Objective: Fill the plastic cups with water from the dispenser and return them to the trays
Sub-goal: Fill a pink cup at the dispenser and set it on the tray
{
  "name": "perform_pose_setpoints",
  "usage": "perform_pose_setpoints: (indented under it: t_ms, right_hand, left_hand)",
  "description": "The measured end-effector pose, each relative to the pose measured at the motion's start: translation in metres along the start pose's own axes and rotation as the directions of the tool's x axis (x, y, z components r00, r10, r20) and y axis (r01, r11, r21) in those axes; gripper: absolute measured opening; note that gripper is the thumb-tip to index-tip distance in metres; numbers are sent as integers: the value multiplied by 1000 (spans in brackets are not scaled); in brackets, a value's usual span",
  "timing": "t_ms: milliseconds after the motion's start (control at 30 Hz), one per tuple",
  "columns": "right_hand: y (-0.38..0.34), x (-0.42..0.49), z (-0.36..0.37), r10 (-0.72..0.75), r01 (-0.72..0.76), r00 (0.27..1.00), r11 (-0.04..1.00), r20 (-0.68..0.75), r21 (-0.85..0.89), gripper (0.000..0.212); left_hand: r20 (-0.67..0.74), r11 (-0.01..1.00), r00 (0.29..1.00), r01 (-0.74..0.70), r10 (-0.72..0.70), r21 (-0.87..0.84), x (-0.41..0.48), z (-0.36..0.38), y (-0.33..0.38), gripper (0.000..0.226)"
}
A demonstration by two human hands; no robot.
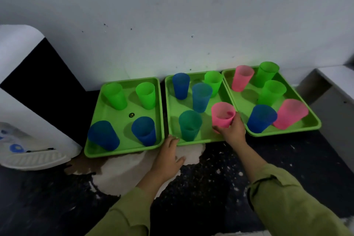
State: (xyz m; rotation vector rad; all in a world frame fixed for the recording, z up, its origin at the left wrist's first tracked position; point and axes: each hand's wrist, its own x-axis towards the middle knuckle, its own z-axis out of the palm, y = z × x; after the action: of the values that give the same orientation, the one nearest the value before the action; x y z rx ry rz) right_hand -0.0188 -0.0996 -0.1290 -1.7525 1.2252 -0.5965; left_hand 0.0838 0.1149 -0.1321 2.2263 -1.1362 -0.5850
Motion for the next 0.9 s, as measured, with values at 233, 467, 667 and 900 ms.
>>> perform_pose_setpoints:
  t_ms: [233, 467, 667, 900]
  right_hand:
    - [6, 11, 8, 57, -59, 998, 995, -28, -86, 82]
    - [2, -1, 10, 99, -103, 992, 993, -78, -52, 74]
    - [-1, -42, 15, 51, -21, 967, 992, -249, 123, 51]
    - [-9, -71, 45, -181, 182, 983, 983, 41, -9, 66]
  left_hand:
    - [9, 996, 998, -64, 64, 67, -2, 8, -11, 64]
    - [29, 994, 998, -61, 59, 89, -2, 9, -10, 69]
    - [62, 994, 997, -51, 45, 93, -3, 6, -9, 71]
    - [79, 985, 994, -87, 76, 147, -15, -5, -10, 68]
